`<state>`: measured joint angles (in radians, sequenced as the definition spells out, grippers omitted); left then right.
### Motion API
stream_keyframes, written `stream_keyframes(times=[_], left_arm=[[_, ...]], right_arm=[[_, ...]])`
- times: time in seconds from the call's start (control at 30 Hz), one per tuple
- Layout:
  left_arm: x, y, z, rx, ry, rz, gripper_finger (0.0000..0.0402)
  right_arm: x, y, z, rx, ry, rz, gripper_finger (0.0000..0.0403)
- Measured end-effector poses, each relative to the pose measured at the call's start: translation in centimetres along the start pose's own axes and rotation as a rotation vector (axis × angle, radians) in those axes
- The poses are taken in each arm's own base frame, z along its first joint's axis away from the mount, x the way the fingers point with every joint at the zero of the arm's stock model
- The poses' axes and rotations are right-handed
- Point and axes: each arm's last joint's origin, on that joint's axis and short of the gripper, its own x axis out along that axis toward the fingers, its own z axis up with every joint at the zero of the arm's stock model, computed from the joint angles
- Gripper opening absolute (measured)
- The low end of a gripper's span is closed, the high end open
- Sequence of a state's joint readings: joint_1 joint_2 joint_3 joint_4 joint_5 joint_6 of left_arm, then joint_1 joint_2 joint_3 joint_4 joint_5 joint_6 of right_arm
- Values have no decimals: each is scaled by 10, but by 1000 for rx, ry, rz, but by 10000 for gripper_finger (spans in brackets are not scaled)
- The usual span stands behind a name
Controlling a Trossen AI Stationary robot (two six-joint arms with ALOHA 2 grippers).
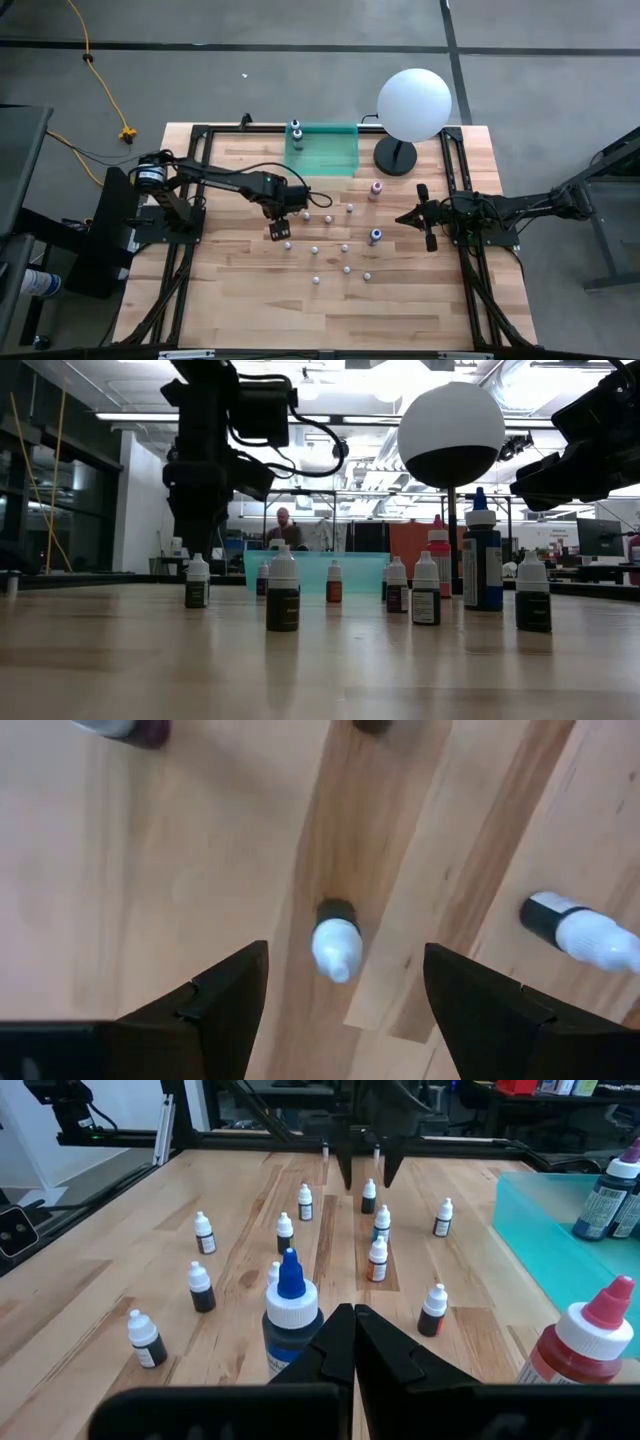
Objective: Pick & Place food coloring
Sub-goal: Put the small black food coloring bottle into the bin
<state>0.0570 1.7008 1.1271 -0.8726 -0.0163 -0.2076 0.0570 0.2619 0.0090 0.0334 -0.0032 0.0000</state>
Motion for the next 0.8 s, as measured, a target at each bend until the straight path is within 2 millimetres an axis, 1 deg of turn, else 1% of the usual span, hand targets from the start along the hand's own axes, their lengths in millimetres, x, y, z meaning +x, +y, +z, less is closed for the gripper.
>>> stream_keyframes(times=[0.2,0.3,0.4,0.63,0.8], left_arm=[[4,0,1,-1,10,-6,259],[5,-1,2,-1,8,-8,251],[5,0,2,-1,12,-7,228],[5,0,2,-1,9,-5,159],[5,0,2,-1,10,-5,121]], right_arm=[[0,0,0,0,-1,0,0],[0,0,0,0,-1,0,0],[0,0,0,0,-1,0,0],[0,0,0,0,-1,0,0],[0,0,0,0,0,0,0]])
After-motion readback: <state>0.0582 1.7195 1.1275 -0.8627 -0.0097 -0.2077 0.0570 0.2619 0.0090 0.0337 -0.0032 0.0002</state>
